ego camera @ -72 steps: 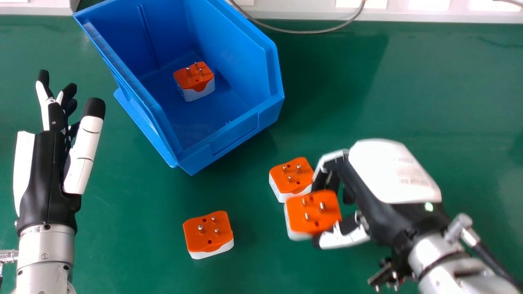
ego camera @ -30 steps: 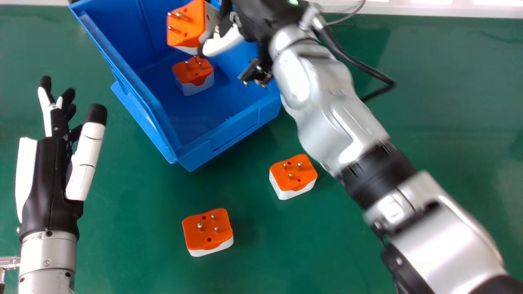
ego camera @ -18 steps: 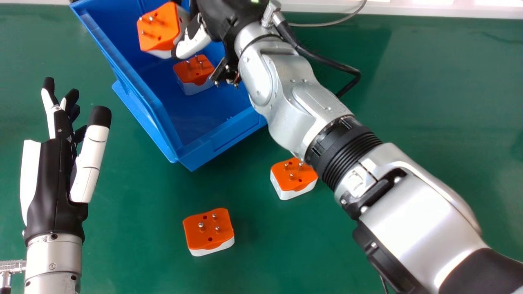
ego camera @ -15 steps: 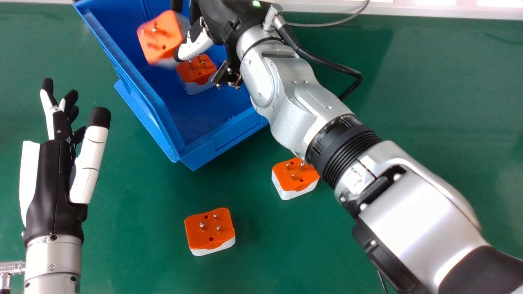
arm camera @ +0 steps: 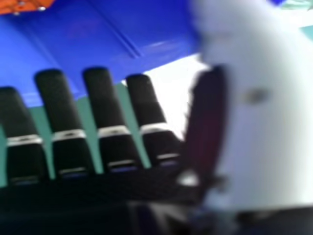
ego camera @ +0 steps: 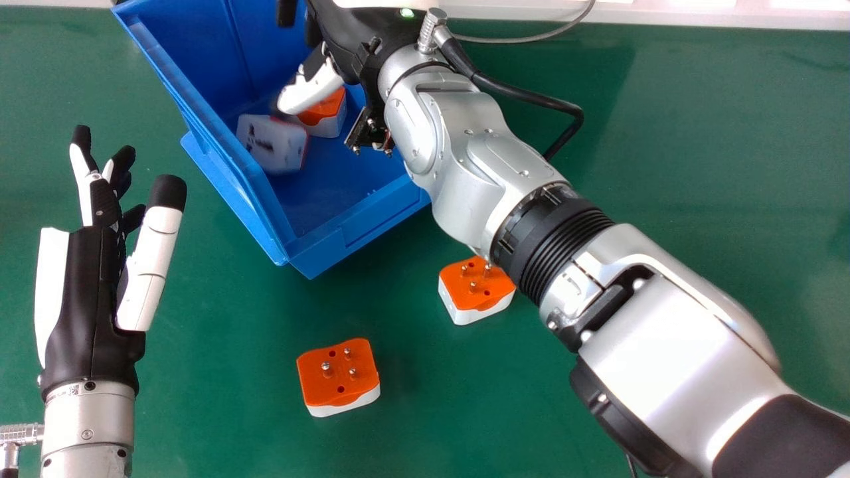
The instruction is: Pick all objects and put in blue box
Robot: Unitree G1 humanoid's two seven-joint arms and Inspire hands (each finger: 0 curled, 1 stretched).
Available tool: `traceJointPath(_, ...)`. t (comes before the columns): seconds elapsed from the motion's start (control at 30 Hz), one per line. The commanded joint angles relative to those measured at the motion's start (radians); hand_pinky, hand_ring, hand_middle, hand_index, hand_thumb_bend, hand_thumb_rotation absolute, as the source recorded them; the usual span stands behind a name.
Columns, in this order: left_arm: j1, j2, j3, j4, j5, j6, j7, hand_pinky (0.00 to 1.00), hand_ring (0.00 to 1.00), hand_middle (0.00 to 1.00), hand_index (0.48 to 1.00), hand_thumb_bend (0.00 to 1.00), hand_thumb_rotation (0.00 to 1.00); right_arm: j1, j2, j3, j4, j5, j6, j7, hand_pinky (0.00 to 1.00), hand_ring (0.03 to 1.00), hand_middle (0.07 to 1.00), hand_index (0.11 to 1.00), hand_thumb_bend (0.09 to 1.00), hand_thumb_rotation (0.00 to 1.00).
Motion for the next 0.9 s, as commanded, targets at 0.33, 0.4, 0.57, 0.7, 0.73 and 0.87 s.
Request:
traceJointPath(0.33,-0.005,0.01,0.008,-0.017,-0.005,-0.013,0.0,0.89,0.97,0.96,0.96,0.8,1.0,0.112,-0.046,0.015,-0.288,-0.02,0.075,0.0,0.83,1.0,1.0,1.0,0.577,0.94)
traceJointPath(0.4,-0.004,0.009,0.01,-0.021,-0.009,-0.009,-0.003,0.89,0.97,0.96,0.959,0.8,1.0,0.205,-0.08,0.02,-0.444,-0.038,0.107,0.014,0.84,1.0,1.0,1.0,0.568,0.94)
traceJointPath(0.57,-0.006,0.01,0.016,-0.024,-0.017,-0.003,-0.007,0.89,0.97,0.96,0.958,0.81,1.0,0.421,-0.15,0.021,-0.785,-0.082,0.158,0.041,0.9,1.0,1.0,1.0,0.479,0.9)
traceJointPath(0.7,-0.007,0.017,0.023,-0.019,-0.025,-0.001,-0.011,0.89,0.97,0.96,0.958,0.8,1.0,0.658,-0.223,0.007,-1.097,-0.11,0.157,0.04,0.92,1.0,1.0,1.0,0.443,0.86)
traceJointPath(0.73,-0.007,0.019,0.024,-0.02,-0.027,0.0,-0.012,0.89,0.97,0.96,0.958,0.79,1.0,0.712,-0.241,0.0,-1.162,-0.109,0.148,0.042,0.92,1.0,1.0,1.0,0.436,0.86)
traceJointPath(0.87,-0.005,0.02,0.027,-0.024,-0.031,0.002,-0.015,0.88,0.97,0.97,0.959,0.76,1.0,0.848,-0.29,-0.04,-1.314,-0.081,0.126,0.067,0.96,1.0,1.0,1.0,0.406,0.81)
